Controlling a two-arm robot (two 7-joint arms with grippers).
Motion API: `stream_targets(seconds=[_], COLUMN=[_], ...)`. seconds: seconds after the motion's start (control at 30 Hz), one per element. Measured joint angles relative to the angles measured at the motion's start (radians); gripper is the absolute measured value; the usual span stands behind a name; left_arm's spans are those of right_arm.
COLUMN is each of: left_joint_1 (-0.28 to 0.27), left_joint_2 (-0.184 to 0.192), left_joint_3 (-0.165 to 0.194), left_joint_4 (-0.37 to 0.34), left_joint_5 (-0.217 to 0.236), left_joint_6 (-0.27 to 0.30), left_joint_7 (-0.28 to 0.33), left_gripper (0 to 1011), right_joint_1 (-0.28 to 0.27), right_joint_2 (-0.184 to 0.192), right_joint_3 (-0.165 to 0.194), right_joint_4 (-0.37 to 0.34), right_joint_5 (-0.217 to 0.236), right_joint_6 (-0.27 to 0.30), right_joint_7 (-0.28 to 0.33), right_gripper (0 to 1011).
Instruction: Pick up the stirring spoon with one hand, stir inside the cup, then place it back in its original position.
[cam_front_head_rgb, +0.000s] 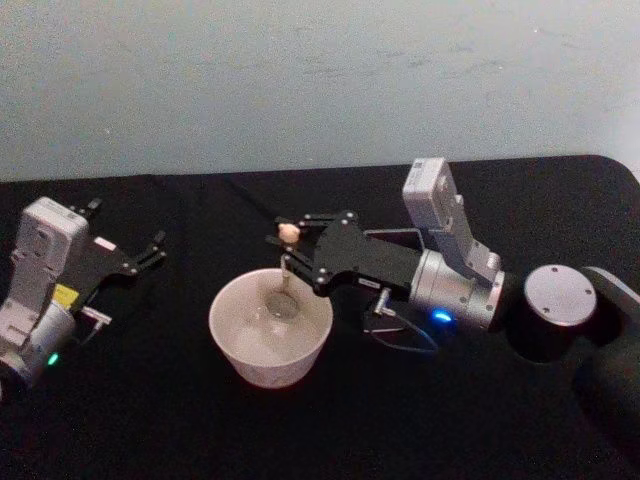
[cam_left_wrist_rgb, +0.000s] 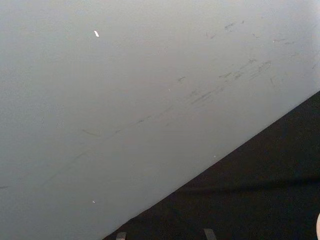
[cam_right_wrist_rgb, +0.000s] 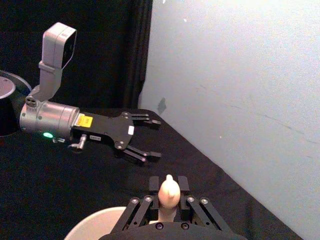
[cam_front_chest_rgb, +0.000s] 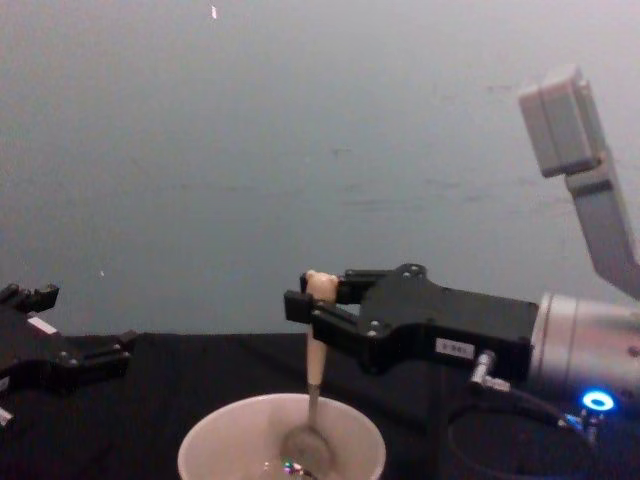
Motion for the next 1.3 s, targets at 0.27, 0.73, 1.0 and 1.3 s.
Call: stream_targets(seconds=[0.27, 0.73, 1.0, 1.3], left_joint_1=[0.000, 0.000, 0.000, 0.000], left_joint_2=[0.000, 0.000, 0.000, 0.000], left_joint_3=[0.000, 0.000, 0.000, 0.000], left_joint_4=[0.000, 0.000, 0.000, 0.000], left_joint_5=[0.000, 0.000, 0.000, 0.000], left_joint_6=[0.000, 0.000, 0.000, 0.000], left_joint_7=[0.000, 0.000, 0.000, 0.000], left_gripper=[1001, 1001, 1001, 1001], right_joint_1=[-0.041, -0.117, -0.113, -0.064], right_joint_2=[0.041, 0.093, 0.083, 0.040], right_joint_3=[0.020, 0.021, -0.003, -0.034], right_joint_4=[-0.058, -0.170, -0.183, -0.121], right_joint_5=[0.010, 0.051, 0.064, 0.051], right_joint_6=[0.020, 0.068, 0.067, 0.045], right_joint_7=[-0.003, 0.017, 0.039, 0.050], right_gripper=[214, 214, 214, 214])
